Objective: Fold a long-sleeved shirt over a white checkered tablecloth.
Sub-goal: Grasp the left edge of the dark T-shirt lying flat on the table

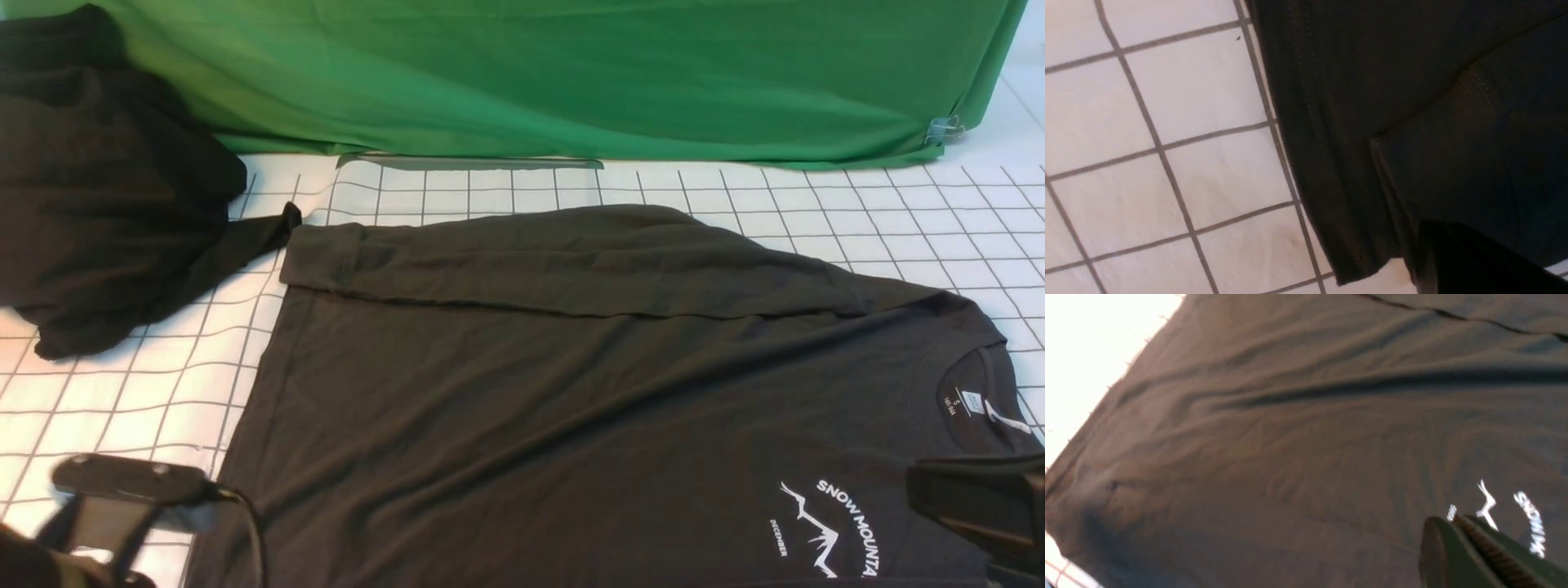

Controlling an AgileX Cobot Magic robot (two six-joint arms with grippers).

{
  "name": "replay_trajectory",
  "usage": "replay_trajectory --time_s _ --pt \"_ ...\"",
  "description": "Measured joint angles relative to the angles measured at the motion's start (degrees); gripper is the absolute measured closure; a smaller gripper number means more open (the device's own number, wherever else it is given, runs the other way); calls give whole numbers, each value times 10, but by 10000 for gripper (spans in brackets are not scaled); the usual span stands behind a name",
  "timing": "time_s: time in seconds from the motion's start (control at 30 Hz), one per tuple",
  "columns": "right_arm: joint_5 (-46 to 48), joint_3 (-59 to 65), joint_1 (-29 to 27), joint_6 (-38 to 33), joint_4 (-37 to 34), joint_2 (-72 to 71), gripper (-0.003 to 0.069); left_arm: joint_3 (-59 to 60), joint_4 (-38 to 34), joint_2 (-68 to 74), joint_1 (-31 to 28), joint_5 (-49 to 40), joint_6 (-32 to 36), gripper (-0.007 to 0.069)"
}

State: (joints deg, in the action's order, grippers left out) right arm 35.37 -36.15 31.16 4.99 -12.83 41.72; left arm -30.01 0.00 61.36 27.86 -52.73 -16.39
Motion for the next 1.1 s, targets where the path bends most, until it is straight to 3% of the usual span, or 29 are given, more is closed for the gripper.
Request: replay_trajectory --time_s 0.13,0.33,0.53,0.7,0.8,0.9,0.97,1.1 --pt "-3 0 2 0 -2 23 648 0 31 44 17 39 -44 627" --pt "10 4 2 0 -3 39 648 0 41 92 18 81 -8 546" --pt "12 4 2 0 -3 39 645 0 14 137 18 118 23 320" --pt "12 4 2 0 -3 39 640 -1 -3 170 18 124 45 256" --pt "13 4 2 0 -4 39 640 -4 -6 177 18 122 47 278" --pt "13 4 2 0 -4 39 639 -9 -18 181 18 113 52 401" --pt "13 4 2 0 -5 39 639 -23 -15 183 18 77 60 523" --pt "13 4 2 0 -5 39 639 -57 -12 175 18 12 65 600"
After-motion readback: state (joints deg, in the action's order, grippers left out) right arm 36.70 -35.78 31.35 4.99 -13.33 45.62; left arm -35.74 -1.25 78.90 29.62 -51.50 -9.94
